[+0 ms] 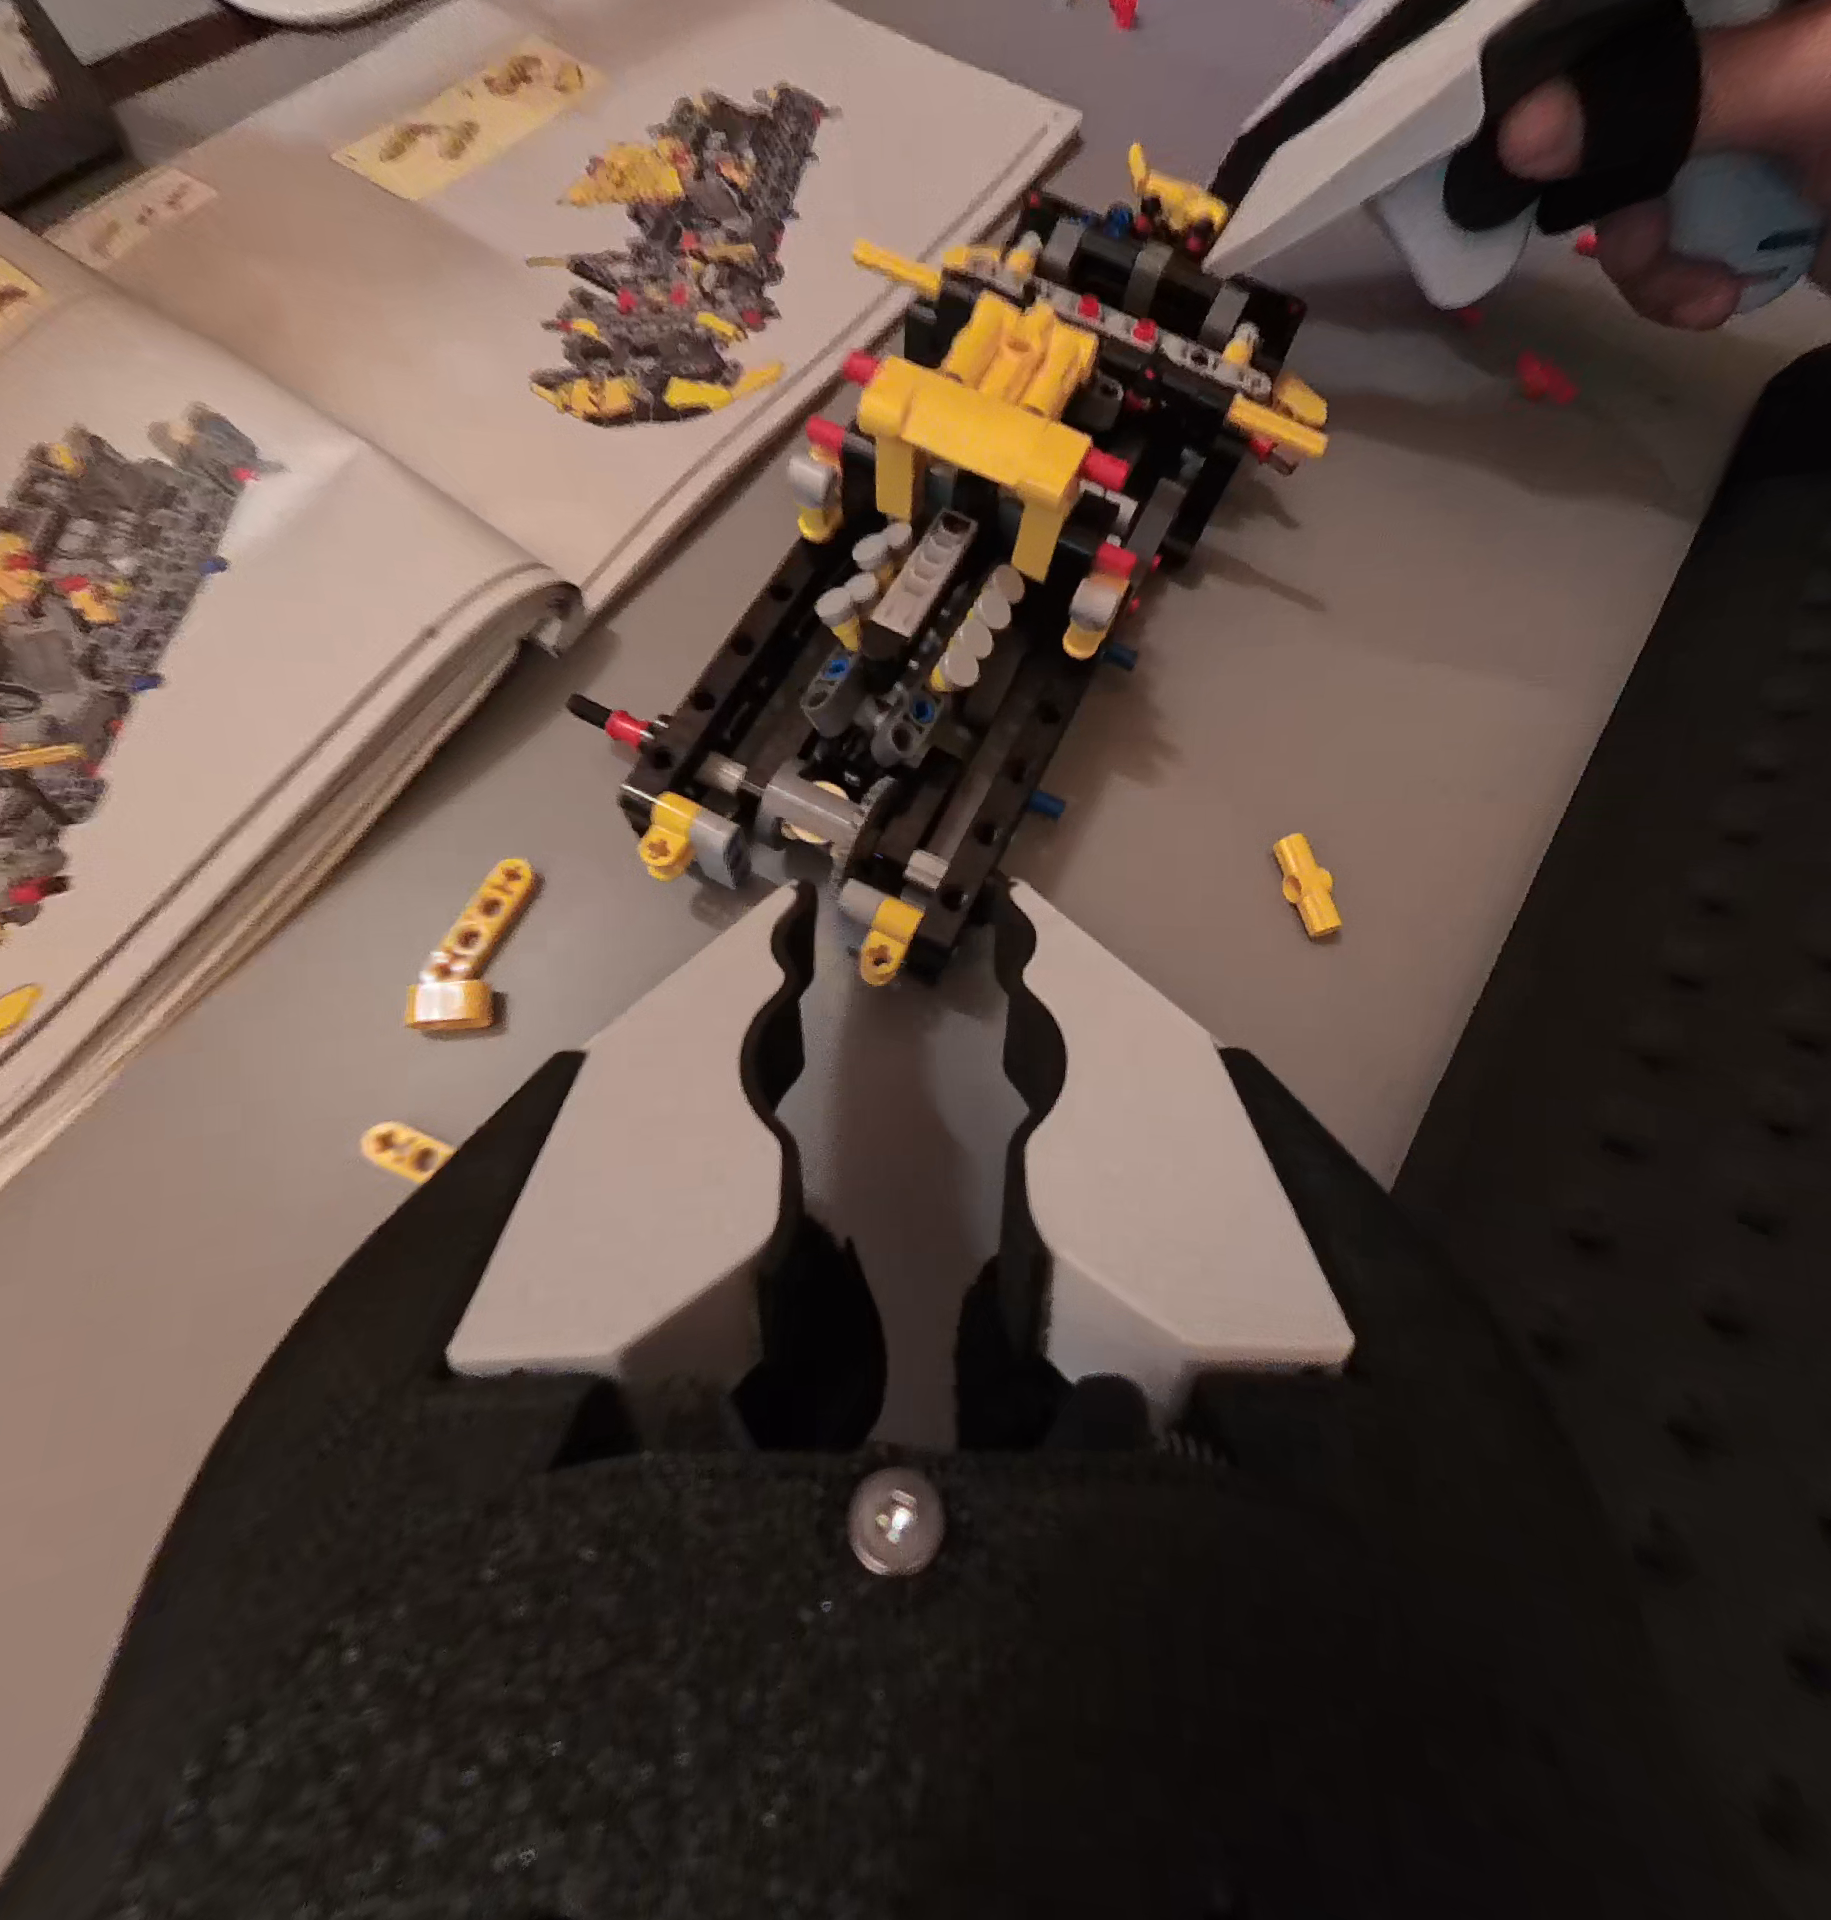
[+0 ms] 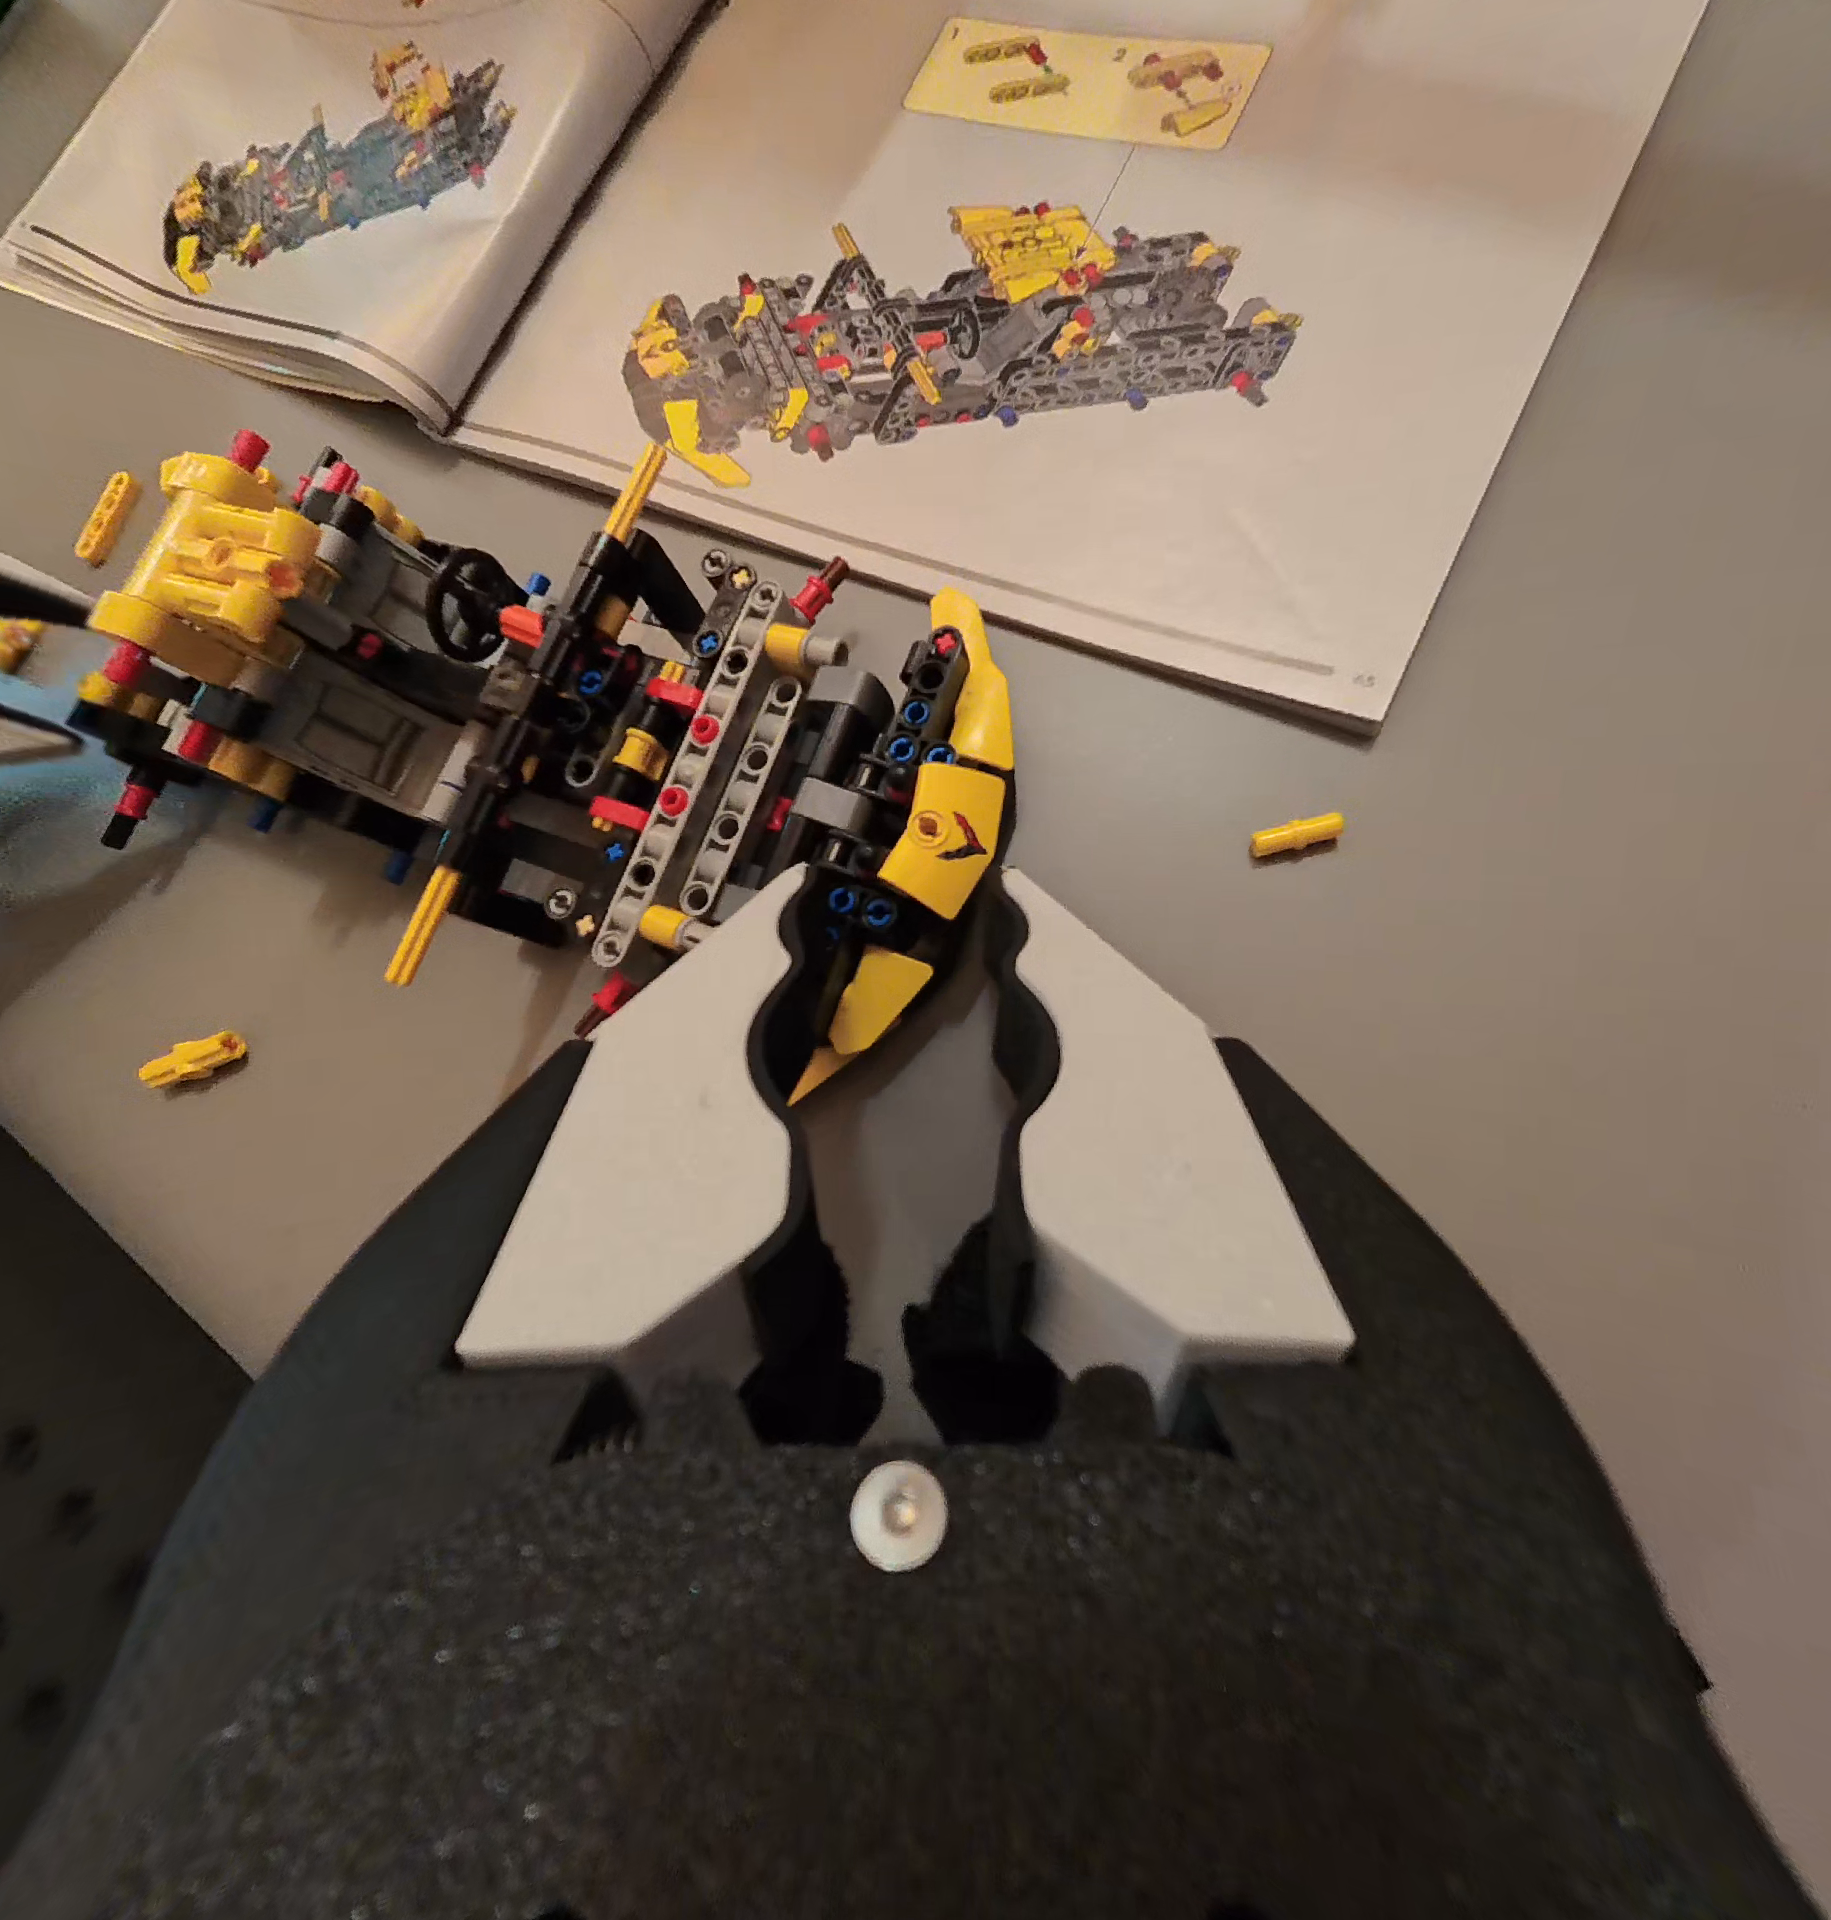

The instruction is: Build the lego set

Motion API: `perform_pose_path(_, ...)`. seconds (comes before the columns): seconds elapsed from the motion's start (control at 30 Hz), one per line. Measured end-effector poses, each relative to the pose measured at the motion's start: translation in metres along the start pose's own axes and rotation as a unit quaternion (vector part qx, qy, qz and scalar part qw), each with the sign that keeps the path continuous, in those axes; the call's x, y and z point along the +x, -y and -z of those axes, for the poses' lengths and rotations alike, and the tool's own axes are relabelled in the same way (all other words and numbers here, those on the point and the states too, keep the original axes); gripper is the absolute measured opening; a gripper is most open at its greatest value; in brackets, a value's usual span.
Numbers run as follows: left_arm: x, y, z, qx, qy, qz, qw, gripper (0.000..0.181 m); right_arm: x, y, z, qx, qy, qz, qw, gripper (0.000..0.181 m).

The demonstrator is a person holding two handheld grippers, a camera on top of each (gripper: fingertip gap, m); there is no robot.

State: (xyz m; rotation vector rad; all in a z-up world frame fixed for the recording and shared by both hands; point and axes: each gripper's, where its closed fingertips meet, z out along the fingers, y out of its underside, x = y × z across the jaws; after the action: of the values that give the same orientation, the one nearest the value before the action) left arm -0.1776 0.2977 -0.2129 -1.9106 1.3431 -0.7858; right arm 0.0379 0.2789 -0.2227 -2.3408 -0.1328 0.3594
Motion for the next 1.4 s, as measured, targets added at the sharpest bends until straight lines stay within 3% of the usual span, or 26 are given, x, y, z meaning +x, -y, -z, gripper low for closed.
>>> perform_pose_path(0.1, -0.025, 0.019, 0.023, 0.064, 0.026, 0.030, 0.997, 0.034, -0.001, 0.020, 0.011, 0.074, 0.003, -0.012, 0.997, 0.030)
perform_pose_path(0.23, -0.084, 0.033, 0.050, 0.157, 0.100, 0.092, 0.978, 0.034, 0.001, 0.051, 0.027, 0.208, 0.009, -0.036, 0.977, 0.030)
perform_pose_path(0.37, -0.128, 0.026, 0.070, 0.185, 0.161, 0.163, 0.956, 0.034, 0.004, 0.060, 0.035, 0.236, 0.009, -0.017, 0.971, 0.028)
perform_pose_path(0.47, -0.137, 0.022, 0.078, 0.207, 0.169, 0.194, 0.944, 0.034, 0.009, 0.059, 0.034, 0.239, -0.012, 0.002, 0.971, 0.024)
perform_pose_path(0.73, -0.149, 0.010, 0.087, 0.190, 0.195, 0.193, 0.943, 0.034, 0.015, 0.056, 0.032, 0.229, -0.022, -0.001, 0.973, 0.023)
perform_pose_path(0.83, -0.141, 0.002, 0.076, 0.157, 0.165, 0.198, 0.953, 0.034, 0.014, 0.055, 0.032, 0.227, -0.017, -0.002, 0.974, 0.023)
perform_pose_path(0.93, -0.105, -0.014, 0.045, 0.052, 0.090, 0.143, 0.984, 0.034, 0.012, 0.056, 0.033, 0.229, -0.017, 0.005, 0.973, 0.023)
perform_pose_path(1.0, -0.098, -0.028, 0.036, -0.007, 0.093, 0.109, 0.990, 0.034, 0.011, 0.056, 0.034, 0.228, -0.017, 0.008, 0.973, 0.022)
perform_pose_path(1.13, -0.094, -0.044, 0.037, -0.074, 0.100, 0.149, 0.981, 0.034, 0.010, 0.054, 0.036, 0.229, -0.017, 0.010, 0.973, 0.021)
perform_pose_path(1.23, -0.079, -0.043, 0.032, -0.084, 0.087, 0.176, 0.977, 0.034, 0.011, 0.053, 0.038, 0.230, -0.017, 0.009, 0.973, 0.021)
perform_pose_path(1.4, -0.089, -0.045, 0.028, -0.103, 0.168, 0.151, 0.969, 0.025, 0.009, 0.055, 0.036, 0.229, -0.009, 0.007, 0.973, 0.021)
